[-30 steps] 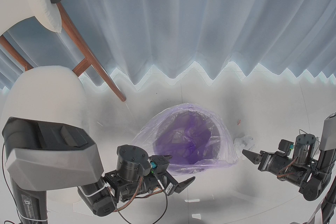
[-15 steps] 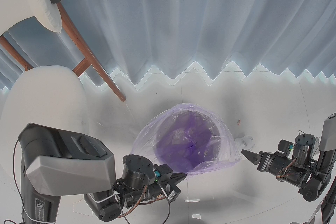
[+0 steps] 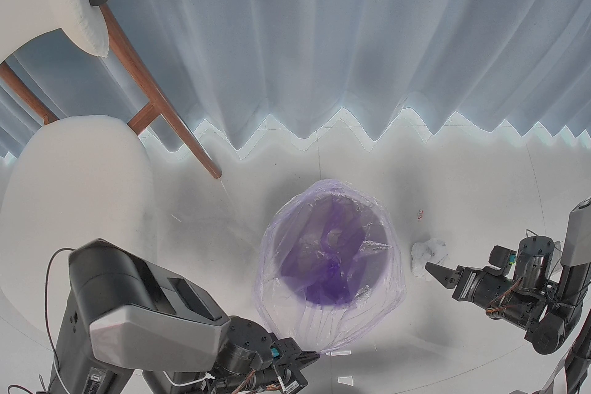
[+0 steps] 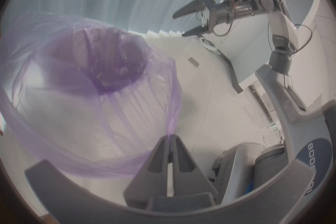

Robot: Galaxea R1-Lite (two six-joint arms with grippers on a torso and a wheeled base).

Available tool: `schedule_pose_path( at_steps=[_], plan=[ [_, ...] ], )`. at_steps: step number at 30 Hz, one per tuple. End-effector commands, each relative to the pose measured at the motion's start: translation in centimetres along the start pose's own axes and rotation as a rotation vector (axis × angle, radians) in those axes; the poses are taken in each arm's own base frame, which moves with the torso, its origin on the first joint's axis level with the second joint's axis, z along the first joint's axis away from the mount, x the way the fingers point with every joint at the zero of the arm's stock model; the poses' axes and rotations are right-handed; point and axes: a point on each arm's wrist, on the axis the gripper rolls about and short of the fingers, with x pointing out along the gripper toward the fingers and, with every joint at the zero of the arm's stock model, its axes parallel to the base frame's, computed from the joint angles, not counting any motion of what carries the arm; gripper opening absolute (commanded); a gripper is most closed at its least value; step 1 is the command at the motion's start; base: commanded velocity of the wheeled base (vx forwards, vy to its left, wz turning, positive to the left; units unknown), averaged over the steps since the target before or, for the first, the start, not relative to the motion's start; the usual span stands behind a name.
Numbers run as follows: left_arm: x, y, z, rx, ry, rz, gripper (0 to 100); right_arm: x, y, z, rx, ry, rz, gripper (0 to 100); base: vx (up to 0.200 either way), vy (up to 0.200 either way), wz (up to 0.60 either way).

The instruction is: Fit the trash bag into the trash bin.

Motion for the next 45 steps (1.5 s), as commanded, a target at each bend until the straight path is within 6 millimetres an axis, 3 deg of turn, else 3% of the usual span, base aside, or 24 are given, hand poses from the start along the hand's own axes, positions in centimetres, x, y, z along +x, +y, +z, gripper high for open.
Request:
schedule_pose_path(
  at_steps=[1,11,12,16,19,24,29,32,38,45],
  plan=[
    [0.7,0.1,-1.7,-0.011,0.059,0.005,0,-0.2,-0.1,-0.3,0.0,0.01,-0.007,100,0.0,0.0,0.0],
    [2.0,0.5,-1.3,-0.019,0.035,0.072,0,-0.2,-0.2,-0.4,-0.003,0.012,-0.027,100,0.0,0.0,0.0],
    [1.9,0.5,-1.3,-0.018,0.031,0.071,100,-0.2,-0.2,-0.4,-0.003,0.012,-0.027,100,0.0,0.0,0.0],
    [1.5,0.1,-0.6,-0.013,0.011,0.048,100,-0.2,-0.2,-0.3,-0.001,0.003,-0.034,100,0.0,0.0,0.0],
    [-0.7,0.0,1.4,-0.026,-0.046,0.049,100,-0.3,-0.1,-0.2,0.016,-0.007,-0.036,100,0.0,0.0,0.0],
    [-5.4,-1.9,4.6,-0.087,-0.156,0.009,100,-0.8,1.0,0.8,0.188,-0.059,0.038,100,0.0,0.0,0.0],
    [-8.8,-2.7,6.2,-0.152,-0.237,-0.006,100,-0.7,1.8,0.9,0.246,-0.052,0.083,100,0.0,0.0,0.0],
    [-10.8,-2.8,7.0,-0.218,-0.295,-0.015,100,0.3,2.5,1.9,0.253,-0.07,0.157,100,0.0,0.0,0.0],
    [-15.2,-3.9,7.2,-0.39,-0.381,-0.004,100,1.5,4.9,3.0,0.288,0.01,0.181,100,0.0,0.0,0.0],
    [-16.4,-6.9,8.3,-0.662,-0.498,0.049,100,2.9,7.4,3.1,0.239,0.182,0.135,100,0.0,0.0,0.0]
  ],
)
